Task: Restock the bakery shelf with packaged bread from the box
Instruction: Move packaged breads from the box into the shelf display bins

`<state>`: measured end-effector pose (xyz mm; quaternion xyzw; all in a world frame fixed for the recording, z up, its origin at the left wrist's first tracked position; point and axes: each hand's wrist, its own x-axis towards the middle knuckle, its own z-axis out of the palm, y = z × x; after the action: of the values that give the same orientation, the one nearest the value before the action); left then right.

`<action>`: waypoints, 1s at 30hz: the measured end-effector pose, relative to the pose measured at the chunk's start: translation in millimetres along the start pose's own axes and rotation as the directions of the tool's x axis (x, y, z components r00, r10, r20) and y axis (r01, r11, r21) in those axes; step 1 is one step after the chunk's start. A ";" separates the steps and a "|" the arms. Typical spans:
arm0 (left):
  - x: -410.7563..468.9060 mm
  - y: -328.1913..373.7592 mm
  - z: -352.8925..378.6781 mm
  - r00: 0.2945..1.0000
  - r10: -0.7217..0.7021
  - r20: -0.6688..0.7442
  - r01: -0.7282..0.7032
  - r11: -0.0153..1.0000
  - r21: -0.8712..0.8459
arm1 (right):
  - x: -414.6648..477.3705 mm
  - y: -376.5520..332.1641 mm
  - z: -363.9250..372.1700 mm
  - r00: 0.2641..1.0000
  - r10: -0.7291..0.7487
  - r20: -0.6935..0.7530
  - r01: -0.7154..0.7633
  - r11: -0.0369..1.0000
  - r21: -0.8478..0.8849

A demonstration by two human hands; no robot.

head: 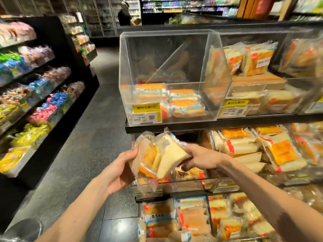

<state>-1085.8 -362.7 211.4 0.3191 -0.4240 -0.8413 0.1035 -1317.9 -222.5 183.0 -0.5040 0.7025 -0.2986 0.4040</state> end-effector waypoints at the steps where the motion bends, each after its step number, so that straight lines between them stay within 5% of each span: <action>1: -5.0 3.9 5.0 1.000 0.006 0.001 -0.006 0.999 -0.035 | -16.3 -14.0 -1.5 0.994 -0.018 0.108 0.008 0.996 0.092; 3: -12.9 10.8 15.6 0.998 0.042 0.052 -0.036 0.994 -0.107 | -38.9 -33.6 0.5 0.973 -0.142 0.180 0.072 0.934 0.349; 8: -30.2 30.0 38.4 0.973 0.127 0.195 -0.102 0.986 -0.134 | -61.6 -82.2 18.3 0.953 -0.121 -0.277 0.279 0.702 0.655; 14: -50.8 79.9 65.5 0.904 0.328 0.275 -0.314 0.945 -0.092 | -75.3 -141.2 -19.2 0.839 -0.164 -0.519 0.477 0.683 0.553; 19: -62.0 122.6 75.3 0.862 0.476 0.177 -0.491 0.870 0.051 | -77.7 -184.7 -85.9 0.729 -0.254 -0.635 0.509 0.822 0.255; 23: -66.1 149.0 69.1 0.834 0.548 0.069 -0.552 0.831 0.068 | -54.6 -213.0 -132.2 0.621 -0.416 -0.664 0.326 0.908 -0.264; 26: -68.3 161.7 66.6 0.815 0.579 0.015 -0.578 0.812 0.083 | -17.2 -224.6 -141.5 0.689 -0.537 -0.488 -0.049 0.637 -0.770; 30: -69.7 166.2 61.3 0.811 0.585 -0.007 -0.582 0.808 0.090 | 29.7 -230.1 -110.6 0.889 -0.370 -0.271 -0.153 0.319 -0.935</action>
<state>-1086.1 -395.0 399.0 0.1922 -0.5345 -0.7447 0.3505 -1311.5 -321.4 420.0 -0.6089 0.7771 0.0324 -0.1561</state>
